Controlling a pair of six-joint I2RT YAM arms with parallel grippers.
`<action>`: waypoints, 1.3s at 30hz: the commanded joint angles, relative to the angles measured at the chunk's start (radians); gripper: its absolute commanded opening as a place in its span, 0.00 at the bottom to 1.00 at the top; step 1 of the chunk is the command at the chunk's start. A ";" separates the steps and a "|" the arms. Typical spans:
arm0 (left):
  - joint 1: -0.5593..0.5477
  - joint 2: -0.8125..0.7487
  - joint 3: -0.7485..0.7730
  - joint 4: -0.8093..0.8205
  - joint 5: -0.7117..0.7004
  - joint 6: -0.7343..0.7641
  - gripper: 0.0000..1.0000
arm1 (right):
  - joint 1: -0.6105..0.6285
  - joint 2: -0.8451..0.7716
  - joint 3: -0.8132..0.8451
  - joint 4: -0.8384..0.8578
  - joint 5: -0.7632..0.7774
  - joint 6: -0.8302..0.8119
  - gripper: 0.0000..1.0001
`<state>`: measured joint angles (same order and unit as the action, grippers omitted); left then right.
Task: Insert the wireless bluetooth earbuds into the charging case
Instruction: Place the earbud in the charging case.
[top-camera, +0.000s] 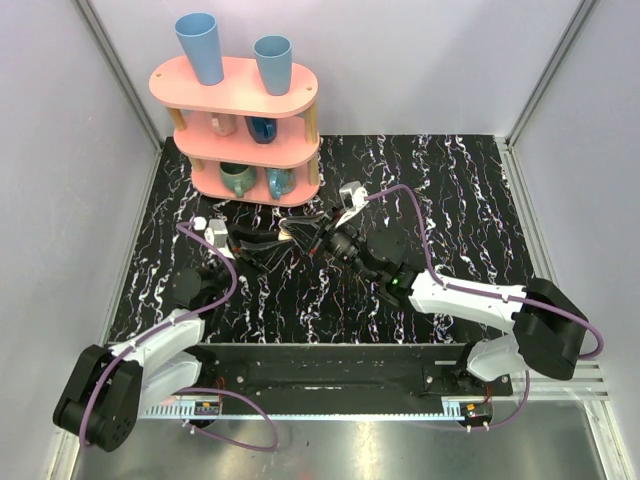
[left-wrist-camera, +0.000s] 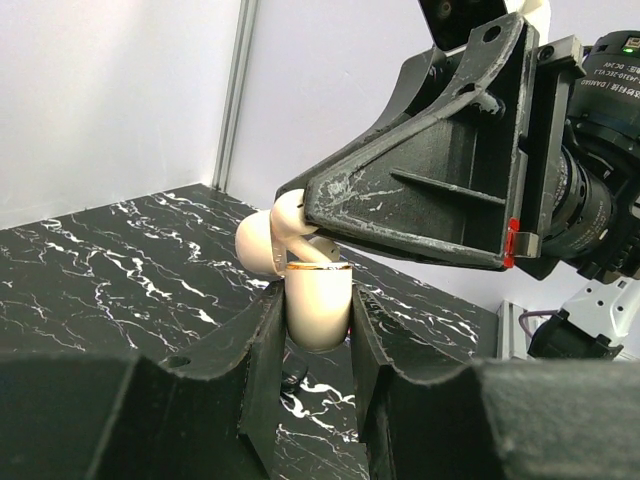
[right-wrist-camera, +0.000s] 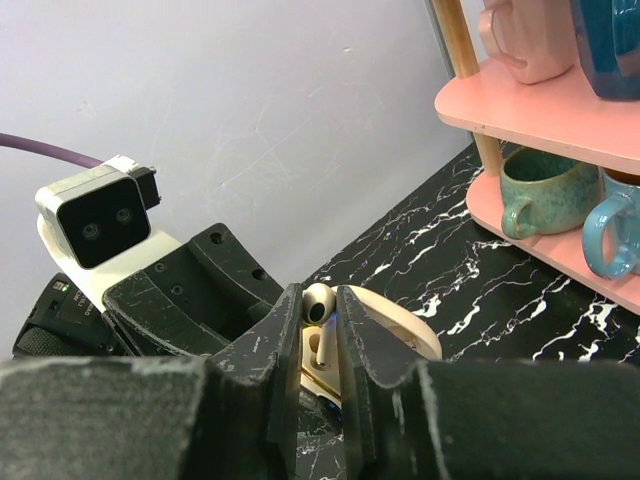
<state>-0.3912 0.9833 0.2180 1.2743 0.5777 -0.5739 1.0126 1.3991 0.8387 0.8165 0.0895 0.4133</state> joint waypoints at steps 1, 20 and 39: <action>-0.005 -0.014 0.001 0.392 -0.018 0.016 0.00 | 0.009 -0.022 -0.007 0.027 0.027 -0.019 0.22; -0.003 -0.064 -0.035 0.381 -0.070 0.057 0.00 | 0.021 -0.069 -0.053 0.024 0.052 -0.021 0.22; -0.005 -0.043 -0.023 0.384 -0.026 0.029 0.00 | 0.027 -0.069 -0.001 -0.004 0.072 -0.056 0.22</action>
<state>-0.3939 0.9379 0.1837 1.2736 0.5434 -0.5426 1.0286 1.3548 0.7929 0.8188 0.1204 0.3985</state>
